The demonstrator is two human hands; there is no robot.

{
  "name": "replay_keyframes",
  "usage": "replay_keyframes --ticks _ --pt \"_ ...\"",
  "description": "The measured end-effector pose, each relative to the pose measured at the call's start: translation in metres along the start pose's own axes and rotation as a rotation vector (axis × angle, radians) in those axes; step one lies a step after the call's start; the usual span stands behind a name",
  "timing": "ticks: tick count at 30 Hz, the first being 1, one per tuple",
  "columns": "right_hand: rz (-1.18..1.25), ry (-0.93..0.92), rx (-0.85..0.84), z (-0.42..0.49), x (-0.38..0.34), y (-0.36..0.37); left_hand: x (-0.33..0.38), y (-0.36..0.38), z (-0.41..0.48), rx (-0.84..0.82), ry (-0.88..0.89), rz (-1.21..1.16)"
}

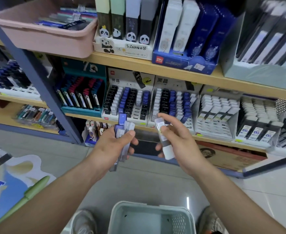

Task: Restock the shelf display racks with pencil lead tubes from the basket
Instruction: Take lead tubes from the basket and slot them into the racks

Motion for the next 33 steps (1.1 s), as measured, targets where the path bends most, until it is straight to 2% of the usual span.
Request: replay_keyframes --ticks 3,8,13,17,20,22,28,33 --pt "-0.14 -0.018 0.022 -0.004 0.004 -0.026 0.003 0.014 0.003 -0.014 0.008 0.028" --pt "-0.234 0.071 0.209 -0.01 0.011 -0.101 0.012 0.047 0.006 -0.057 0.018 0.064" --pt "-0.33 0.123 0.302 -0.011 0.0 -0.188 0.017 0.09 0.01 -0.119 0.01 0.067" --pt "-0.759 -0.06 0.269 0.006 -0.027 -0.242 0.013 0.118 0.014 -0.157 -0.001 0.104" --pt "-1.083 -0.178 0.272 0.025 -0.043 -0.256 0.011 0.133 0.015 -0.187 -0.01 0.117" --pt "-1.243 -0.232 0.209 0.04 -0.047 -0.257 0.01 0.14 0.015 -0.2 -0.014 0.12" --pt "-1.438 -0.394 -0.01 0.065 -0.03 -0.259 0.007 0.156 0.019 -0.224 -0.028 0.111" --pt "-1.452 -0.391 0.004 0.065 -0.026 -0.266 0.007 0.161 0.024 -0.234 -0.032 0.095"
Point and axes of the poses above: each hand's wrist, its own z-axis towards the middle knuckle, its own y-axis out of the palm, x = y × z, the point moved 5 cm from there along z, towards the middle knuckle, and after that the axes turned 8 degrees about -y, right-handed, at the moved point
